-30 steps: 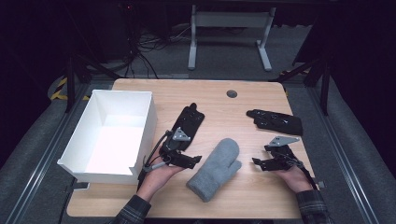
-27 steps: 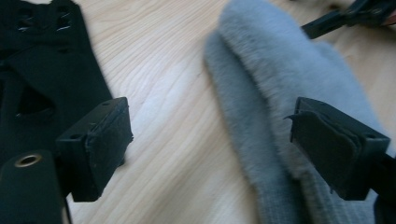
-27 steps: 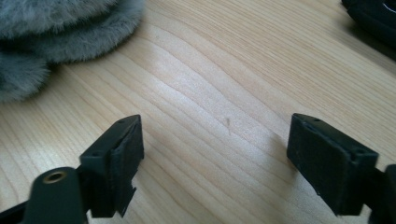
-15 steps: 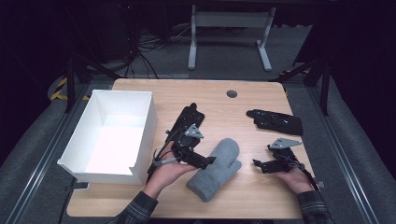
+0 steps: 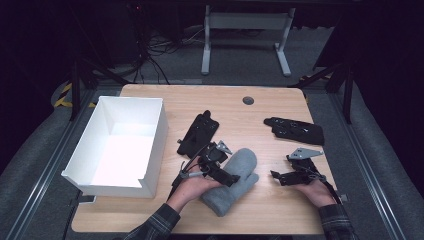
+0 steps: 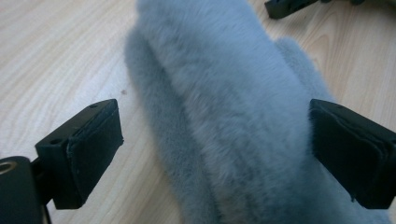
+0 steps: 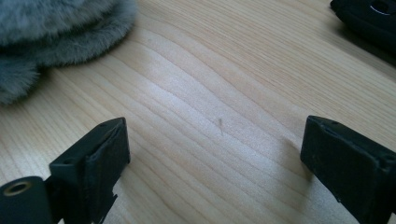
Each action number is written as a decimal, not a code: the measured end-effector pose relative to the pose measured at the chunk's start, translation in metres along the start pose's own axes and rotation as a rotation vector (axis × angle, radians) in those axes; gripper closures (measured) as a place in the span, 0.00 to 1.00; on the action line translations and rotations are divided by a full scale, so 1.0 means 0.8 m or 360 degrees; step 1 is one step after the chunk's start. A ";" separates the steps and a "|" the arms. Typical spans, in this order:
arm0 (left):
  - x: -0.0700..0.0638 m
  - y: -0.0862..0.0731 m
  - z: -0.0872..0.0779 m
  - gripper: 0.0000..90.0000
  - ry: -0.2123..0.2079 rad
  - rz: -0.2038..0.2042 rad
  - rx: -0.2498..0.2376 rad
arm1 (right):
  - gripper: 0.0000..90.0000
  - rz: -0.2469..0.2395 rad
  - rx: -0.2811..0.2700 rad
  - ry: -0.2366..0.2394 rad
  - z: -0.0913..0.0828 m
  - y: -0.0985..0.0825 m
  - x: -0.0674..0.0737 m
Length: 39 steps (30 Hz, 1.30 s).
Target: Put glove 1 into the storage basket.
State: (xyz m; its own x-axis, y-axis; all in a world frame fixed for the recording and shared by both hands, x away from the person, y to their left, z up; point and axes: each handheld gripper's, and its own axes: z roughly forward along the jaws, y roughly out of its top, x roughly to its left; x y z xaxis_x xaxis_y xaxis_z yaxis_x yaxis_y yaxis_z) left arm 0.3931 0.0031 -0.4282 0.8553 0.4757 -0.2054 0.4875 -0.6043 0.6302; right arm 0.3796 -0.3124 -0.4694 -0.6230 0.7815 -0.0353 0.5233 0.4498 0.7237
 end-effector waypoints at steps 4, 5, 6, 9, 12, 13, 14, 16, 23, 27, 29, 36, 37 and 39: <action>0.003 -0.005 0.012 0.05 -0.0023 -0.0004 0.0034 | 0.09 0.0000 0.0000 0.0000 0.000 0.000 0.000; 0.004 -0.006 0.014 0.05 -0.0014 -0.0004 0.0045 | 0.09 0.0000 0.0000 0.0000 0.000 0.000 0.000; 0.004 -0.006 0.014 0.05 -0.0014 -0.0004 0.0045 | 0.09 0.0000 0.0000 0.0000 0.000 0.000 0.000; 0.009 -0.012 0.020 0.05 -0.0018 -0.0031 0.0064 | 0.09 0.0001 0.0000 -0.0001 0.000 0.000 0.000; 0.013 -0.015 0.022 0.08 -0.0065 -0.0058 0.0080 | 0.09 0.0001 0.0000 -0.0001 0.000 0.000 0.000; 0.014 -0.015 0.023 0.10 -0.0087 -0.0051 0.0080 | 0.09 0.0001 0.0000 0.0000 0.000 0.000 0.000; 0.014 -0.016 0.023 0.12 -0.0107 -0.0048 0.0078 | 0.09 0.0001 0.0000 -0.0001 0.000 0.000 0.000; 0.016 -0.017 0.025 0.16 -0.0141 -0.0058 0.0095 | 0.09 0.0001 0.0000 0.0000 0.000 0.000 0.000; 0.020 -0.018 0.026 0.40 -0.0320 -0.0070 0.0074 | 0.09 0.0001 0.0000 0.0000 0.000 0.000 0.000; 0.026 -0.019 0.027 0.54 -0.0416 -0.0111 0.0094 | 0.09 0.0001 0.0000 0.0000 0.000 0.000 0.000; 0.030 -0.020 0.028 0.61 -0.0480 -0.0131 0.0100 | 0.09 0.0001 0.0000 0.0000 0.000 0.000 0.000; 0.030 -0.019 0.023 0.78 -0.0523 -0.0081 0.0060 | 0.09 0.0001 0.0000 0.0000 0.000 0.000 0.000; 0.030 -0.019 0.023 0.79 -0.0523 -0.0081 0.0060 | 0.09 0.0001 0.0000 0.0000 0.000 0.000 0.000; 0.028 -0.018 0.018 0.80 -0.0518 -0.0071 0.0038 | 0.09 0.0001 0.0000 0.0000 0.000 0.000 0.000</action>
State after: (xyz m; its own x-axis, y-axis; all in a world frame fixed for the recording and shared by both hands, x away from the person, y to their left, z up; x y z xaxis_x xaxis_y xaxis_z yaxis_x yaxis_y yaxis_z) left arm 0.4075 0.0129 -0.4528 0.8424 0.2751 -0.4633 0.5263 -0.6040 0.5985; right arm 0.3796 -0.3124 -0.4694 -0.6227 0.7817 -0.0347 0.5237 0.4492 0.7238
